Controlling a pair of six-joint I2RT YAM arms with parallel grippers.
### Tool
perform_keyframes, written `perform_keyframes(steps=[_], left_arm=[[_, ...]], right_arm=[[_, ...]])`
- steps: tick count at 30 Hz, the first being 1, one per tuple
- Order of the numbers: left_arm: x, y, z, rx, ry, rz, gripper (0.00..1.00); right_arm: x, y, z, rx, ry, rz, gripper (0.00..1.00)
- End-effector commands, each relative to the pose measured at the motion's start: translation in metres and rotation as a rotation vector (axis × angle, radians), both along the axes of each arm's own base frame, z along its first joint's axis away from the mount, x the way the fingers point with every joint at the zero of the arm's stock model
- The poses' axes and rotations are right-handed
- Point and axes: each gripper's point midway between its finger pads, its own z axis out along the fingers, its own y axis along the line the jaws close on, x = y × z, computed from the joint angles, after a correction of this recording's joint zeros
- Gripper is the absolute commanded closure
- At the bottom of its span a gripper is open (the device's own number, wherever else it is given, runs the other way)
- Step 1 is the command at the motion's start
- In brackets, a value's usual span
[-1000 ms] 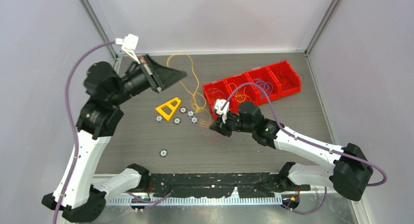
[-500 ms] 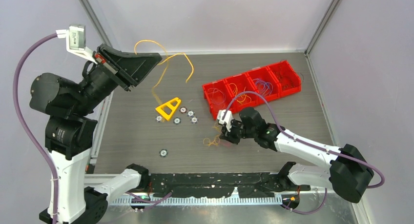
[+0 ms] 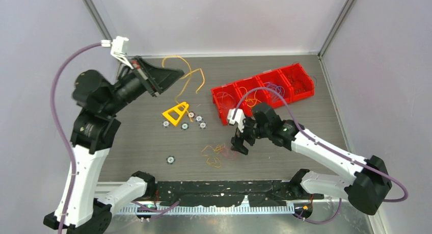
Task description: Untangle the cables
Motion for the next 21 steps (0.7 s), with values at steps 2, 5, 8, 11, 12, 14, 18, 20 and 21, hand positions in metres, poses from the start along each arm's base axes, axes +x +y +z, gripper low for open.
perform_keyframes(steps=[2, 5, 8, 11, 12, 14, 18, 20, 21], left_arm=[[0.027, -0.023, -0.068, 0.074, 0.162, -0.064, 1.0], [0.036, -0.041, -0.106, 0.164, 0.202, -0.115, 1.0], [0.04, -0.061, -0.137, 0.253, 0.22, -0.176, 1.0], [0.037, -0.079, -0.155, 0.297, 0.24, -0.236, 1.0], [0.036, -0.084, -0.158, 0.299, 0.243, -0.253, 1.0], [0.034, -0.094, -0.16, 0.293, 0.241, -0.285, 1.0], [0.026, -0.11, -0.158, 0.287, 0.234, -0.357, 1.0], [0.02, -0.115, -0.158, 0.292, 0.228, -0.387, 1.0], [0.017, -0.117, -0.159, 0.295, 0.228, -0.402, 1.0]], right_arm=[[0.005, 0.009, 0.119, 0.181, -0.121, 0.003, 0.0], [0.008, 0.005, 0.161, 0.243, -0.149, -0.04, 0.05], [0.012, 0.001, 0.204, 0.325, -0.164, -0.097, 0.05], [0.011, 0.001, 0.231, 0.397, -0.13, -0.132, 0.05], [0.012, 0.0, 0.237, 0.414, -0.131, -0.139, 0.05], [0.012, 0.002, 0.244, 0.441, -0.123, -0.141, 0.05], [0.016, 0.008, 0.244, 0.453, -0.124, -0.122, 0.05], [0.021, 0.012, 0.245, 0.457, -0.141, -0.117, 0.05], [0.026, 0.013, 0.243, 0.454, -0.155, -0.122, 0.05]])
